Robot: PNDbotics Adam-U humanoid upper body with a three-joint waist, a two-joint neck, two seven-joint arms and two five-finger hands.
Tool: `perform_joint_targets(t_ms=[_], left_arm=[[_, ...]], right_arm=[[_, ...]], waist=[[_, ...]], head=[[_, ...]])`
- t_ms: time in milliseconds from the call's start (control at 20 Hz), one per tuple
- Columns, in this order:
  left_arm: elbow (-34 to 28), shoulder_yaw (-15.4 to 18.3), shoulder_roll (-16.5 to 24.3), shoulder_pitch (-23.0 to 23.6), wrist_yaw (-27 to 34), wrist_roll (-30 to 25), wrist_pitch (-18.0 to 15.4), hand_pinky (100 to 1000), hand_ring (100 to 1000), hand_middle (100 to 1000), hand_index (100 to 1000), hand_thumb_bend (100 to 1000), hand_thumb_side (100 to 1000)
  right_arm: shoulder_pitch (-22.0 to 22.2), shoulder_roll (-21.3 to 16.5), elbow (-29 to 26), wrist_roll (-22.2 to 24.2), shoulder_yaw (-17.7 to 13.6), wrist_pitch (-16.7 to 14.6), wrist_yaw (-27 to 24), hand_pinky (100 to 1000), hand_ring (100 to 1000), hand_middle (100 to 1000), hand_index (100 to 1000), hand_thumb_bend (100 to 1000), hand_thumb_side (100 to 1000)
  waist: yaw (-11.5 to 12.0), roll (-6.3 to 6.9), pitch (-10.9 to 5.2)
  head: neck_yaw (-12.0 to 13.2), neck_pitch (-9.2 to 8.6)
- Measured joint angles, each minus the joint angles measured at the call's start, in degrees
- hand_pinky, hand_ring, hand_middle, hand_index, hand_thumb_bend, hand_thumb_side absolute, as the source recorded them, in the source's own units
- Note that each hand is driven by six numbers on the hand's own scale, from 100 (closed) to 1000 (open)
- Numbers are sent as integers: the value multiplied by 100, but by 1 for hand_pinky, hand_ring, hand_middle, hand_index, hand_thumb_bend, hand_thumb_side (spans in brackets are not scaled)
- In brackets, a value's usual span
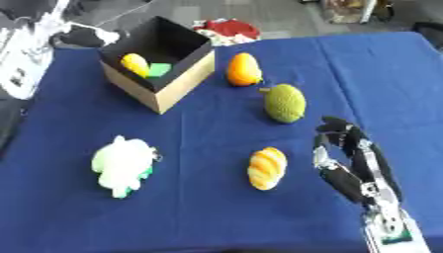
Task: Pick up objects on the table and place them in the box.
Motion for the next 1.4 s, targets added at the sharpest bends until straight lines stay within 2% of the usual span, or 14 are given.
perform_joint_targets(t_ms=[150,250,450,600,800,950,1100,1400], left_arm=[[-889,78,316,700,974,-230,56,737,597,584,802,611,330],[-1422,118,474,1178,1346,-512,13,746,611,598,808,615,347],[-2202,111,844,1898,1508,-1407,-213,761,638,624,818,603,317],[-2440,-108,1186,2165,1401,-2224,-490,779,678,665,834,595,274],[-2394,-694,1494,2179,1208,-3371,-886,791,707,699,855,576,231],[-2122,-1158,1505,2025,912,-3952,-1144,801,727,721,869,580,198],[-1794,-1506,1394,1781,434,-4077,-1430,822,755,749,884,581,160],[-1337,-1955,1017,1320,-341,-3814,-2140,840,777,775,896,557,104]], right_arm=[[-67,-37,-2,14,-1,5,35,831,668,674,825,100,199],[-71,-38,-2,18,-1,6,56,831,668,673,824,100,200],[-67,-40,-2,20,-1,7,68,830,667,673,824,100,199],[-66,-44,-2,21,1,7,69,830,666,673,824,100,200],[-64,-50,-2,35,5,-2,69,830,666,673,824,100,200],[-64,-51,-2,56,7,-6,69,830,666,672,824,100,200],[-64,-51,-2,62,8,-2,69,829,665,672,824,100,200],[-62,-51,-2,74,14,0,69,829,665,672,823,100,200]], waist=[[52,0,0],[62,0,0],[71,0,0],[74,0,0],[53,2,-19],[30,2,-20],[17,2,-20],[-13,2,-22]], head=[[-46,0],[-75,0],[-112,0],[-139,0],[-145,0],[-141,0],[-136,0],[-128,0]])
